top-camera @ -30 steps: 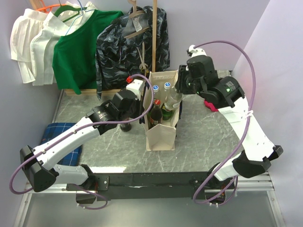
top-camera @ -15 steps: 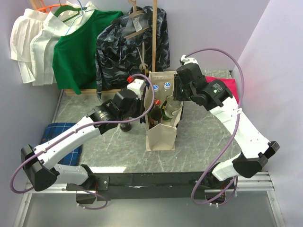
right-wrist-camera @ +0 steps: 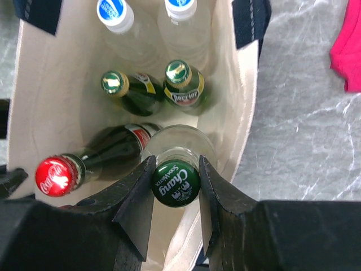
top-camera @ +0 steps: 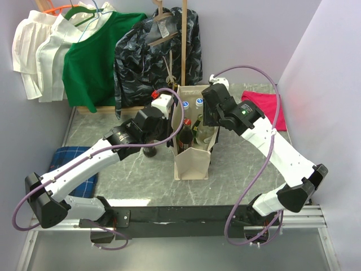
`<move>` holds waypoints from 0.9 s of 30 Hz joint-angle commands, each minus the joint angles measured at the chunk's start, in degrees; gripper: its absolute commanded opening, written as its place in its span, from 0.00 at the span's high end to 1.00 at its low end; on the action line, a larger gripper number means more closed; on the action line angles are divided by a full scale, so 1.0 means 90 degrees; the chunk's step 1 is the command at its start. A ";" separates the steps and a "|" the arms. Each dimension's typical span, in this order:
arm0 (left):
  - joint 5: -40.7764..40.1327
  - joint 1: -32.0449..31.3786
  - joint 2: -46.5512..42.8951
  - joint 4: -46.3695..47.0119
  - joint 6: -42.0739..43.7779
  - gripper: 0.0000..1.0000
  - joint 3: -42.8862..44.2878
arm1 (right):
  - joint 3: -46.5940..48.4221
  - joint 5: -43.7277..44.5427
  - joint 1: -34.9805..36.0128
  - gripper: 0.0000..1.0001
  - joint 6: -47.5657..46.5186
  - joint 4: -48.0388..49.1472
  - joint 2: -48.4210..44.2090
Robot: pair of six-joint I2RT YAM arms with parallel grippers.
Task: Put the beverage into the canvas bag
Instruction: Place the drink in the canvas bag.
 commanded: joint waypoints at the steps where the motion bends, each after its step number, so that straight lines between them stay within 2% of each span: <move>1: 0.0156 -0.0076 -0.0173 0.0395 0.0075 0.99 0.0333 | 0.0101 0.0497 0.0052 1.00 0.0043 0.1097 -0.0141; 27: 0.0028 -0.0076 -0.0144 0.0375 0.0211 0.99 0.0451 | -0.0309 0.0556 0.0111 1.00 0.0219 0.1215 0.0103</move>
